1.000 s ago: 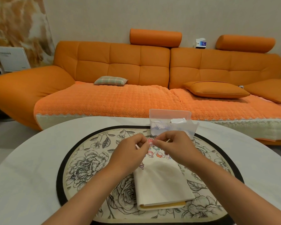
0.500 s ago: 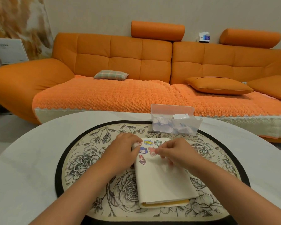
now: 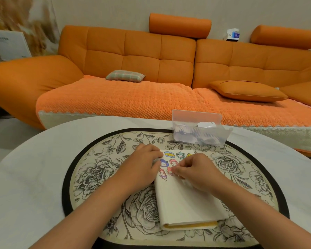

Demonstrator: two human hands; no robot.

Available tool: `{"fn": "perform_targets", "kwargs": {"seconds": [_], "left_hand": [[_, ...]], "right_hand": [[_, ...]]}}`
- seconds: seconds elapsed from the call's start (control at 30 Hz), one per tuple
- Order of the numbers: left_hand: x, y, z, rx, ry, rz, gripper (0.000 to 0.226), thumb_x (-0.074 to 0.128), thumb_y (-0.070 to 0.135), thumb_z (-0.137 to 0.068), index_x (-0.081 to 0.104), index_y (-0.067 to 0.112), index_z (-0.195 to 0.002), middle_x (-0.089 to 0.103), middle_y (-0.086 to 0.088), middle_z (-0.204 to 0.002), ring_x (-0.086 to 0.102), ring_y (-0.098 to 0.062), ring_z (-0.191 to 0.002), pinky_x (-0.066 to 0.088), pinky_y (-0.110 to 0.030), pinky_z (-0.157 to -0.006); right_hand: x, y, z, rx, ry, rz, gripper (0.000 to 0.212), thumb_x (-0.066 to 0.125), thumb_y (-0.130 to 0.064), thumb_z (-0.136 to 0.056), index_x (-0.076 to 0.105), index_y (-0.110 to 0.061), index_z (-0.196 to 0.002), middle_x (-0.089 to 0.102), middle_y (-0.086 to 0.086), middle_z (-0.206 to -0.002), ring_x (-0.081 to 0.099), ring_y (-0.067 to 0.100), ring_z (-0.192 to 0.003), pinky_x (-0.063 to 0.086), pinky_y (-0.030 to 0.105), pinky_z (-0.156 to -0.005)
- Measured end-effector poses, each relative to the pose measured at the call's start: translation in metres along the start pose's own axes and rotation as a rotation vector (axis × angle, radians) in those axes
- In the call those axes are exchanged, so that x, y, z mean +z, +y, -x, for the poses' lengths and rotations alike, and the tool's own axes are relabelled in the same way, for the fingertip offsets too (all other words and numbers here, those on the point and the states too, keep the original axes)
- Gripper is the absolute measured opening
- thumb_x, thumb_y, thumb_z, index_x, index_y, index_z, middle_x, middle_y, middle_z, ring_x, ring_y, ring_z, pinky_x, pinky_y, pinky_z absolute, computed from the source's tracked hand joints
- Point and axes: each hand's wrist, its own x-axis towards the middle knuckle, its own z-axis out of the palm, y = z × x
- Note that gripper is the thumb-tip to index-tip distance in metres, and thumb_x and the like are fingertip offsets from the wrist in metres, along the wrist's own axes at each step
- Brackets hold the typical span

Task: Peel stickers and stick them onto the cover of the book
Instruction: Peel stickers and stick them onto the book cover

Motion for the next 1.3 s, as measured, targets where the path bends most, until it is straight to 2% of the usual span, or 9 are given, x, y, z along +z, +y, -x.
{"fn": "perform_targets", "kwargs": {"seconds": [0.13, 0.4, 0.53, 0.6, 0.77, 0.9, 0.97, 1.13, 1.3], "left_hand": [[0.001, 0.0, 0.002, 0.004, 0.017, 0.006, 0.034, 0.05, 0.032, -0.101, 0.062, 0.024, -0.132, 0.051, 0.016, -0.135, 0.032, -0.004, -0.132, 0.039, -0.033, -0.108], [0.013, 0.005, 0.004, -0.03, 0.072, -0.003, 0.049, 0.062, 0.046, -0.09, 0.057, 0.024, -0.135, 0.047, 0.017, -0.136, 0.028, -0.003, -0.132, 0.031, -0.022, -0.108], [0.014, 0.007, 0.004, -0.022, 0.095, -0.021, 0.05, 0.062, 0.043, -0.089, 0.056, 0.023, -0.134, 0.048, 0.015, -0.135, 0.029, -0.004, -0.13, 0.029, -0.021, -0.108], [0.014, 0.009, 0.006, 0.034, 0.116, -0.038, 0.045, 0.062, 0.039, -0.089, 0.058, 0.024, -0.131, 0.051, 0.015, -0.129, 0.032, -0.005, -0.126, 0.032, -0.022, -0.107], [0.008, 0.011, 0.017, 0.218, 0.103, -0.074, 0.029, 0.049, 0.038, -0.094, 0.067, 0.026, -0.112, 0.06, 0.016, -0.11, 0.045, -0.004, -0.111, 0.041, -0.02, -0.088], [0.0, 0.011, 0.027, 0.226, -0.001, -0.107, 0.043, 0.037, 0.044, -0.098, 0.067, 0.028, -0.124, 0.057, 0.016, -0.125, 0.04, 0.0, -0.122, 0.033, -0.012, -0.092], [-0.003, 0.014, 0.03, 0.226, -0.059, -0.173, 0.055, 0.025, 0.05, -0.097, 0.059, 0.03, -0.136, 0.05, 0.016, -0.136, 0.034, -0.001, -0.129, 0.034, -0.018, -0.098], [-0.006, 0.024, 0.04, 0.204, -0.122, -0.278, 0.048, 0.027, 0.045, -0.104, 0.044, 0.031, -0.147, 0.034, 0.013, -0.147, 0.02, -0.004, -0.136, 0.027, -0.027, -0.108], [-0.006, 0.02, 0.041, 0.257, -0.1, -0.319, 0.055, 0.024, 0.056, -0.096, 0.066, 0.034, -0.123, 0.053, 0.014, -0.125, 0.042, -0.009, -0.118, 0.038, -0.023, -0.08]], "right_hand": [[0.003, 0.003, -0.002, -0.026, 0.032, 0.073, 0.037, 0.077, -0.045, -0.082, 0.066, -0.023, -0.054, 0.06, -0.012, -0.048, 0.049, 0.003, -0.049, 0.044, 0.028, -0.06], [0.005, -0.003, 0.001, -0.044, 0.106, 0.313, 0.029, 0.074, -0.056, -0.076, 0.071, -0.028, -0.069, 0.066, -0.012, -0.065, 0.062, 0.007, -0.072, 0.049, 0.028, -0.064], [0.001, -0.008, 0.007, -0.074, 0.201, 0.521, 0.049, 0.07, -0.072, -0.071, 0.066, -0.04, -0.108, 0.067, -0.015, -0.097, 0.063, 0.008, -0.096, 0.043, 0.026, -0.069], [-0.001, -0.003, 0.011, -0.136, 0.219, 0.469, 0.052, 0.071, -0.069, -0.073, 0.06, -0.041, -0.116, 0.063, -0.015, -0.096, 0.06, 0.007, -0.093, 0.039, 0.027, -0.068], [0.004, 0.018, 0.024, -0.461, 0.269, 0.507, 0.019, 0.066, -0.051, -0.088, 0.068, -0.043, -0.104, 0.061, -0.019, -0.095, 0.059, 0.003, -0.083, 0.038, 0.018, -0.061], [0.008, 0.032, 0.029, -0.626, 0.282, 0.63, 0.027, 0.049, -0.046, -0.094, 0.073, -0.043, -0.107, 0.06, -0.018, -0.091, 0.059, 0.011, -0.079, 0.047, 0.03, -0.051], [0.01, 0.035, 0.032, -0.645, 0.272, 0.656, 0.03, 0.047, -0.044, -0.094, 0.072, -0.041, -0.111, 0.06, -0.016, -0.094, 0.055, 0.012, -0.079, 0.047, 0.03, -0.05], [0.016, 0.031, 0.036, -0.602, 0.251, 0.685, 0.034, 0.048, -0.038, -0.09, 0.069, -0.033, -0.115, 0.057, -0.009, -0.098, 0.051, 0.015, -0.082, 0.049, 0.031, -0.062], [0.015, 0.026, 0.036, -0.544, 0.178, 0.699, 0.045, 0.037, -0.042, -0.091, 0.06, -0.035, -0.128, 0.053, -0.007, -0.106, 0.047, 0.016, -0.093, 0.046, 0.036, -0.075]]}}
